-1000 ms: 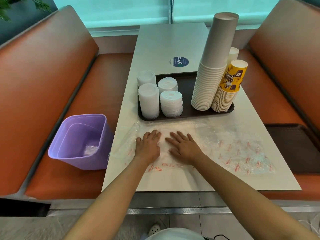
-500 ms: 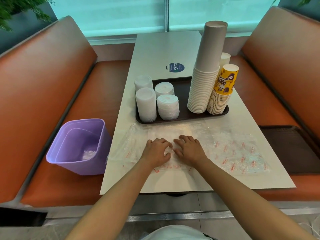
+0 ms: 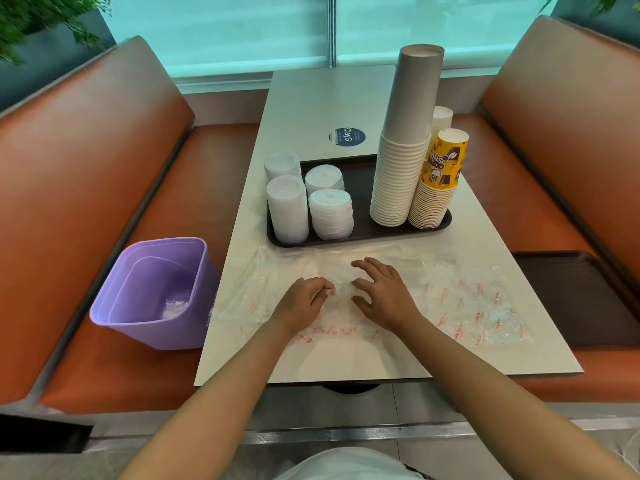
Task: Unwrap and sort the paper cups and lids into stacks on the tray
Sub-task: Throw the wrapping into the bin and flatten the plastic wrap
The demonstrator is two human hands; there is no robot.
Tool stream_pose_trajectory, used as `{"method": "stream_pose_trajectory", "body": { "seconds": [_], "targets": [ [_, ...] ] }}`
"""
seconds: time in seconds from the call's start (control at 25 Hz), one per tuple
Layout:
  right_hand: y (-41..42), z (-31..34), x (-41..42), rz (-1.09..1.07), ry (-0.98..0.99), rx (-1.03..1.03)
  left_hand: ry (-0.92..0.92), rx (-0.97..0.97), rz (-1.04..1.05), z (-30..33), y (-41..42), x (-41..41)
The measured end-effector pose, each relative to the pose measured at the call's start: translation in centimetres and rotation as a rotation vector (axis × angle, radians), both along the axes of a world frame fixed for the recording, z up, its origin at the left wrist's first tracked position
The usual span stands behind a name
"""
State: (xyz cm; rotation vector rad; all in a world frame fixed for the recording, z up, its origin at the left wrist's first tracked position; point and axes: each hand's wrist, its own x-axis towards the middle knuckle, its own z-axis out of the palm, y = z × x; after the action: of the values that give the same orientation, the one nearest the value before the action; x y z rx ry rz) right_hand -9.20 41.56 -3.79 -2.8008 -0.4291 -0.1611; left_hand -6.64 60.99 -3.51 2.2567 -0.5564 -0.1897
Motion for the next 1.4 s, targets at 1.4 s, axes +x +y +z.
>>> {"method": "stream_pose_trajectory", "body": {
  "seconds": [1.4],
  "targets": [
    [-1.5,0.6,-1.1,-0.246,0.394,0.436,0.282,-0.125,0.199,0.4,-0.6,-1.0]
  ]
}}
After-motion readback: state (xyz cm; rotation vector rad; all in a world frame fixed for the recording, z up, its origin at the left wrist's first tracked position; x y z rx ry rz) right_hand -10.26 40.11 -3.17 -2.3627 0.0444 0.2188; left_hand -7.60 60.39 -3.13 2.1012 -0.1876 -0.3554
